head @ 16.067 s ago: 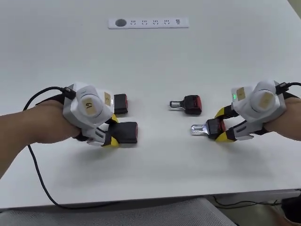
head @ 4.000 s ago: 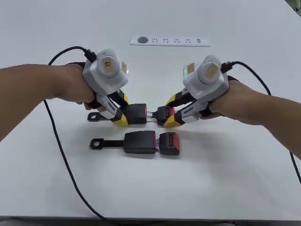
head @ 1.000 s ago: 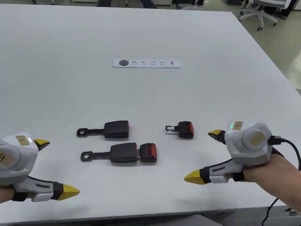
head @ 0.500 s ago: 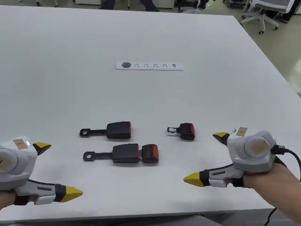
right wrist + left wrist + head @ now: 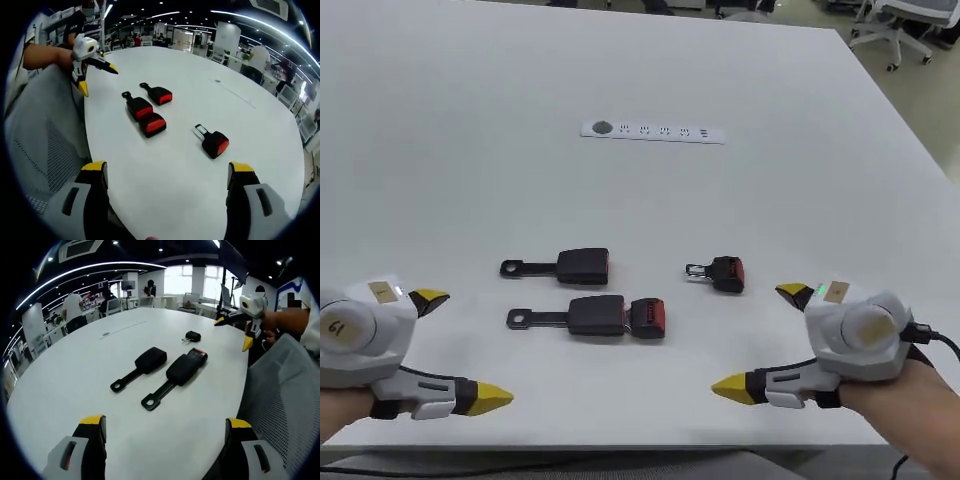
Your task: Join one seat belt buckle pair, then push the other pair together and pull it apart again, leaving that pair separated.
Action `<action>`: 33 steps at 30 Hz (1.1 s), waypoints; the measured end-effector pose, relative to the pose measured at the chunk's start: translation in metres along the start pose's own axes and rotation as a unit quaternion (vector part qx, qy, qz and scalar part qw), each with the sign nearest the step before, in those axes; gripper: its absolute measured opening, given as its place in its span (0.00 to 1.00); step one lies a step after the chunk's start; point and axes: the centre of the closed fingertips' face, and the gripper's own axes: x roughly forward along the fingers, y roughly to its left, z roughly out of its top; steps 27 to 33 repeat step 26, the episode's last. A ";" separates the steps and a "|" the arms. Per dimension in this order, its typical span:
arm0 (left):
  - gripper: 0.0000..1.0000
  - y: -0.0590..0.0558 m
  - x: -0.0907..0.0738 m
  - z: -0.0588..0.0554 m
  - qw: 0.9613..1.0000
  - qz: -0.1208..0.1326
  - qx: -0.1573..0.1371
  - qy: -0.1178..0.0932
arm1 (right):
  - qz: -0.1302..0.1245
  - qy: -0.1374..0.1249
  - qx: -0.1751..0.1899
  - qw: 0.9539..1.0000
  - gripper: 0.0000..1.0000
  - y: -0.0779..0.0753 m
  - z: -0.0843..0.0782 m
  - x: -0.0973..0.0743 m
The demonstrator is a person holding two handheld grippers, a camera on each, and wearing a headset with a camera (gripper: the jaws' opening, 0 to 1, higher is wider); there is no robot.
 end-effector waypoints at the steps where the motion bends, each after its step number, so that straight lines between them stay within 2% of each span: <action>1: 1.00 0.000 0.000 0.002 1.000 0.001 0.000 -0.003 | -0.001 -0.001 0.000 1.000 0.99 0.003 0.004 -0.003; 3: 1.00 -0.003 0.001 0.004 1.000 0.001 0.005 -0.005 | -0.003 -0.004 0.004 1.000 0.99 0.000 0.004 -0.003; 11: 1.00 0.001 0.002 0.003 1.000 0.005 0.007 -0.005 | -0.004 -0.007 0.008 1.000 0.99 -0.002 0.006 -0.004; 17: 1.00 -0.003 0.002 0.004 1.000 0.003 0.008 -0.006 | -0.009 -0.010 0.020 1.000 0.99 -0.001 0.008 -0.005; 18: 1.00 -0.003 0.002 0.003 1.000 0.003 0.009 -0.007 | -0.012 -0.011 0.023 1.000 0.99 -0.003 0.007 -0.003; 20: 1.00 -0.005 0.003 0.004 1.000 0.001 0.008 -0.007 | -0.035 -0.007 0.022 0.999 0.99 -0.012 0.004 -0.005; 21: 1.00 -0.005 0.003 0.004 1.000 0.001 0.008 -0.008 | -0.037 -0.006 0.023 0.999 0.99 -0.012 0.004 -0.005; 26: 1.00 -0.005 0.001 0.010 1.000 0.003 0.007 -0.022 | -0.036 -0.012 0.040 0.998 0.99 -0.018 0.002 -0.004; 33: 1.00 -0.005 0.001 0.010 1.000 0.003 0.007 -0.022 | -0.036 -0.012 0.040 0.998 0.99 -0.018 0.002 -0.004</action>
